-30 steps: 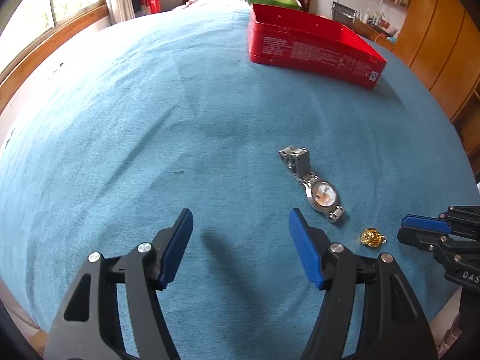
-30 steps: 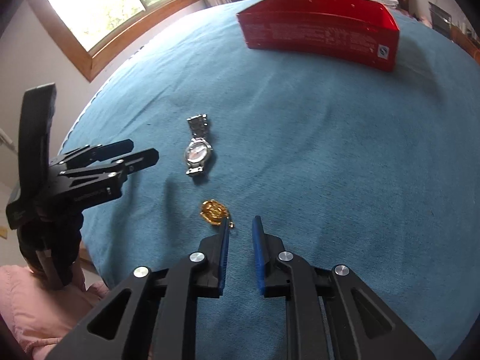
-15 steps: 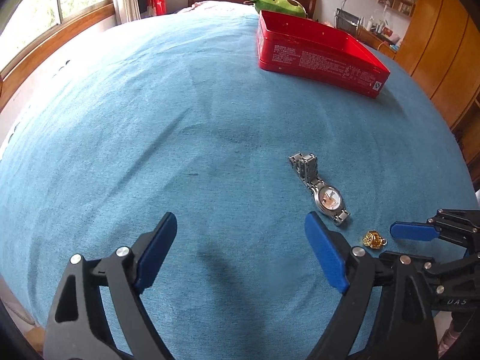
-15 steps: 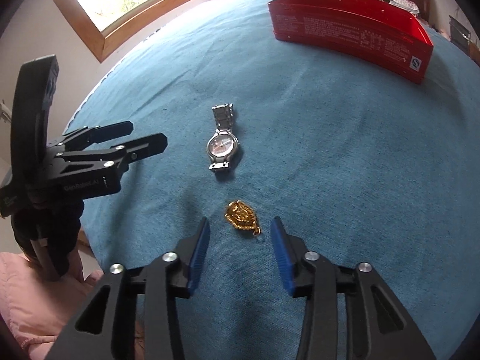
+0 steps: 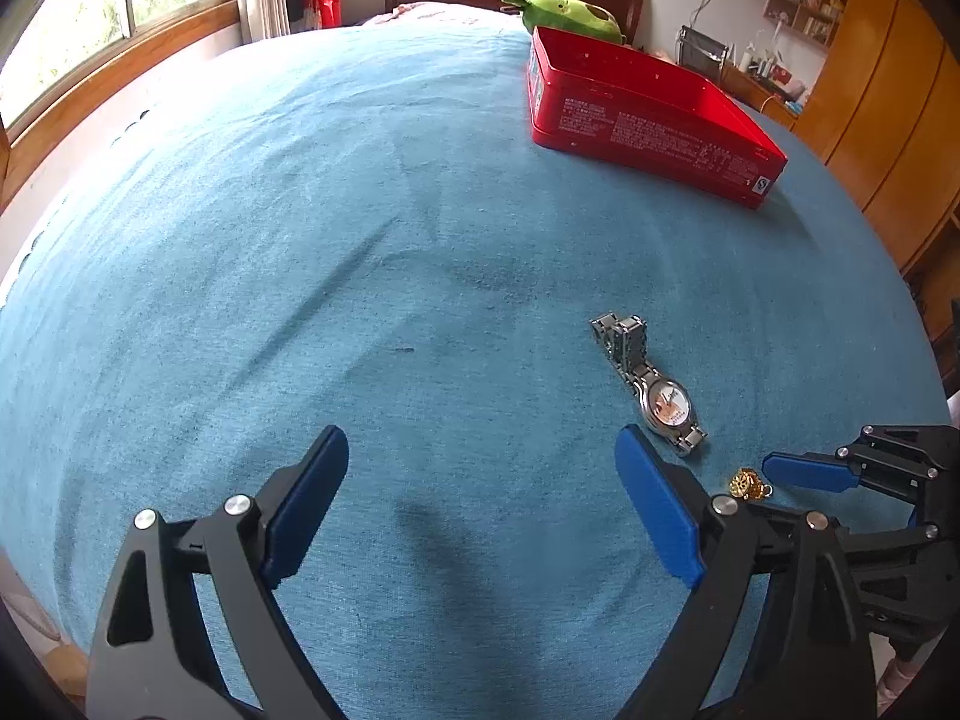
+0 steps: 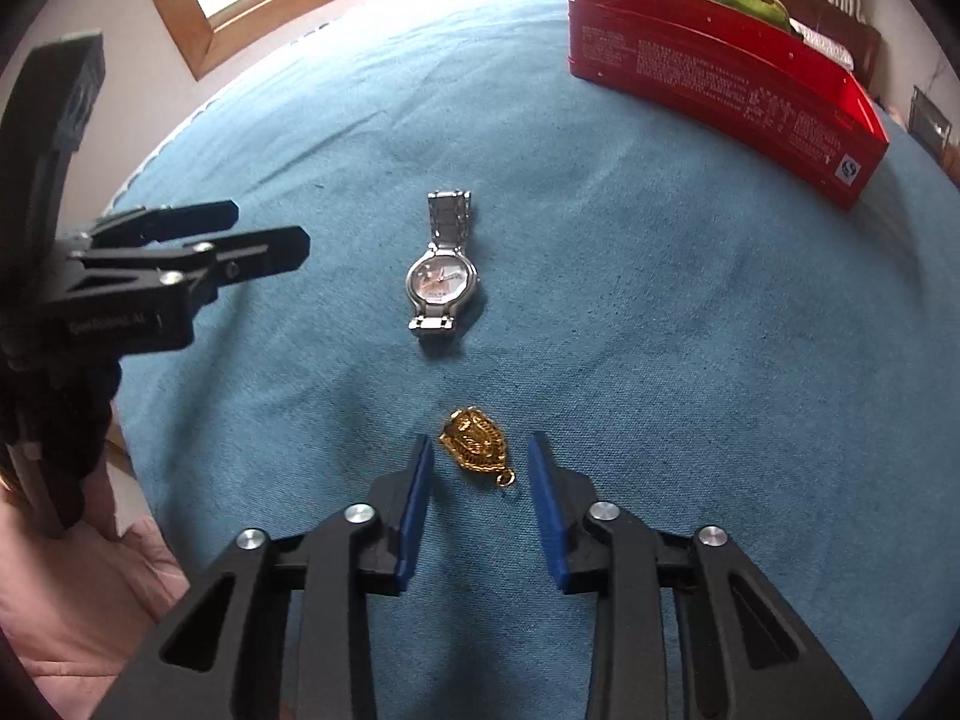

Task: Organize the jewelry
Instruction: 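Close the right tool on the gold pendant while the left tool grasps the watch strap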

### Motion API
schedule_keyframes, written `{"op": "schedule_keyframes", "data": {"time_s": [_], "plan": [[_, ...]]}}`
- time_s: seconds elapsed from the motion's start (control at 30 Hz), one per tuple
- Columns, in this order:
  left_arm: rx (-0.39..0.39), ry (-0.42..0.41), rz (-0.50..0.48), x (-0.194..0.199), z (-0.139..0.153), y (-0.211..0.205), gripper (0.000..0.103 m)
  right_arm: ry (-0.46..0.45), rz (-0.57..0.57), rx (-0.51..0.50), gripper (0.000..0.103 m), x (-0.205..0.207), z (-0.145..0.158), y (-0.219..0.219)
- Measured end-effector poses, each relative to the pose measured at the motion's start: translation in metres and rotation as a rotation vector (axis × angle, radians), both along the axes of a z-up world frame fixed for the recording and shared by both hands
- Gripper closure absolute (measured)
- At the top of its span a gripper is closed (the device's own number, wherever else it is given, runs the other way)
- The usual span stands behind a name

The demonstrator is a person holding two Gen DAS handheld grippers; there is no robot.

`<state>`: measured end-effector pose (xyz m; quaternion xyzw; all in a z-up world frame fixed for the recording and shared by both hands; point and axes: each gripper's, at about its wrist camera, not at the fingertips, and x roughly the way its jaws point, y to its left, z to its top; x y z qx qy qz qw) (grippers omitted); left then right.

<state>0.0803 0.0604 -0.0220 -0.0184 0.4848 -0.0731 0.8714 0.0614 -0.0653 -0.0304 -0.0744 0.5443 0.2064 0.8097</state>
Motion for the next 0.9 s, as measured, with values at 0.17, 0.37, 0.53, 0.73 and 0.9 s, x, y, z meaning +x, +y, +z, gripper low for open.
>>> {"op": "schedule_keyframes", "data": {"time_s": [0.17, 0.37, 0.53, 0.73, 0.9], "plan": [[-0.004, 0.003, -0.008, 0.001, 0.0, -0.002, 0.013, -0.011, 0.004, -0.011, 0.086, -0.001, 0.0, -0.001], [-0.003, 0.019, -0.039, 0.007, -0.003, -0.015, 0.013, -0.019, -0.076, 0.039, 0.099, 0.003, 0.007, -0.023], [0.014, 0.038, -0.069, 0.021, -0.007, -0.038, 0.013, -0.013, -0.134, 0.049, 0.101, 0.008, 0.007, -0.045], [-0.003, 0.107, -0.098, 0.049, -0.022, -0.058, 0.013, 0.007, -0.142, 0.093, 0.101, 0.011, 0.006, -0.052], [0.025, 0.108, -0.113, 0.059, -0.026, -0.071, 0.013, 0.035, -0.137, 0.11, 0.097, 0.016, 0.002, -0.053]]}}
